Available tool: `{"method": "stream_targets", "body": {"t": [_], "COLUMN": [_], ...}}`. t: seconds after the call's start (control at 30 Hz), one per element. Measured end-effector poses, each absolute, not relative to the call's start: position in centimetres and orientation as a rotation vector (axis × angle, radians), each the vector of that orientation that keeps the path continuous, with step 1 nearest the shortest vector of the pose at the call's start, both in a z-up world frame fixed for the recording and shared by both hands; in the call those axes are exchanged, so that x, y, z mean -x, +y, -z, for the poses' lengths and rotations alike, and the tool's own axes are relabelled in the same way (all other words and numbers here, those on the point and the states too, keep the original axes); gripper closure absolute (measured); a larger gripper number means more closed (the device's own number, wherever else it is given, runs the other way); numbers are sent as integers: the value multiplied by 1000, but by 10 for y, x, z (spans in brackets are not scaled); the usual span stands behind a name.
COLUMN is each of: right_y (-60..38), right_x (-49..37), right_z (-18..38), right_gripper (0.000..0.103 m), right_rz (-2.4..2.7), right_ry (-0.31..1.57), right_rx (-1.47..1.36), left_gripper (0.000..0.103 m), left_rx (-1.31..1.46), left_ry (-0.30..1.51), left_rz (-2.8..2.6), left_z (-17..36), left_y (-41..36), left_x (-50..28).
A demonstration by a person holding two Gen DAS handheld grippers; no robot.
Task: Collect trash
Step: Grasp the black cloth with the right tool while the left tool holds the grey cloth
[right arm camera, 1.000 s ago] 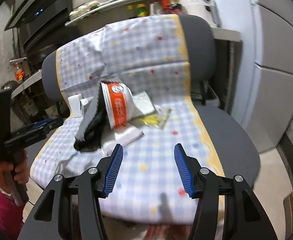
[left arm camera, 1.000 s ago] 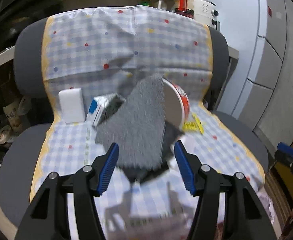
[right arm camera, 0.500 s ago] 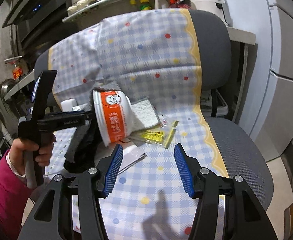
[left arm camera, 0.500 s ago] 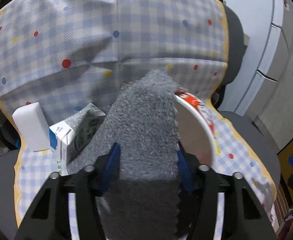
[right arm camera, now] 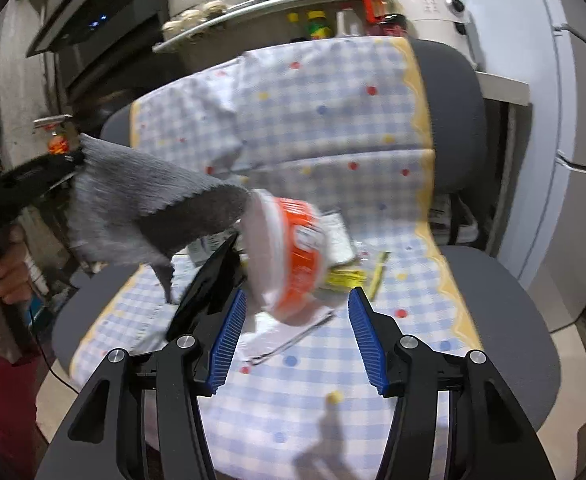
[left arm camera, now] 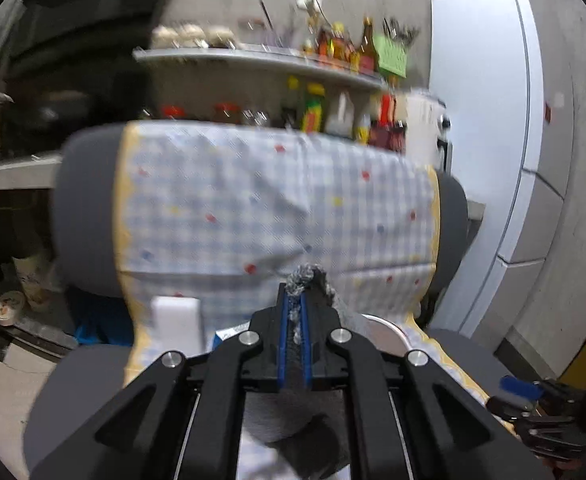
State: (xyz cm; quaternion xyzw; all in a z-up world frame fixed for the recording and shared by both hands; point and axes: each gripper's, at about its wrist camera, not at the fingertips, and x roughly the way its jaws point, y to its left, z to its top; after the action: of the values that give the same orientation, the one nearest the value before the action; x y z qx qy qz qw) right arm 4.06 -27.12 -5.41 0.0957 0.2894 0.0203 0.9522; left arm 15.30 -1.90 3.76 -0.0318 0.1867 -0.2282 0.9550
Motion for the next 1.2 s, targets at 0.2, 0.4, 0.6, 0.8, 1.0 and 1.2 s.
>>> {"method": "stream_targets", "body": {"t": [0.2, 0.4, 0.6, 0.8, 1.0, 1.2], "right_y": [-233, -208, -196, -198, -199, -201], "right_x": [-54, -85, -119, -151, -166, -174], "right_z": [67, 98, 135, 159, 155, 147], "right_gripper": [44, 34, 34, 38, 39, 35], "right_rz": [-156, -201, -228, -225, -259, -205], "right_ry": [639, 684, 775, 801, 766, 750], "right_rx": [-216, -306, -408, -509, -574, -602], "left_gripper": [100, 100, 100, 100, 100, 99], "left_rx": [43, 65, 80, 86, 89, 89], "left_ry": [408, 568, 647, 739, 753, 745], "left_rz": [343, 303, 303, 286, 284, 291], "left_z": [-18, 42, 78, 109, 114, 113], "left_y": [15, 32, 40, 49, 55, 54], "left_x": [-118, -128, -138, -144, -144, -146]}}
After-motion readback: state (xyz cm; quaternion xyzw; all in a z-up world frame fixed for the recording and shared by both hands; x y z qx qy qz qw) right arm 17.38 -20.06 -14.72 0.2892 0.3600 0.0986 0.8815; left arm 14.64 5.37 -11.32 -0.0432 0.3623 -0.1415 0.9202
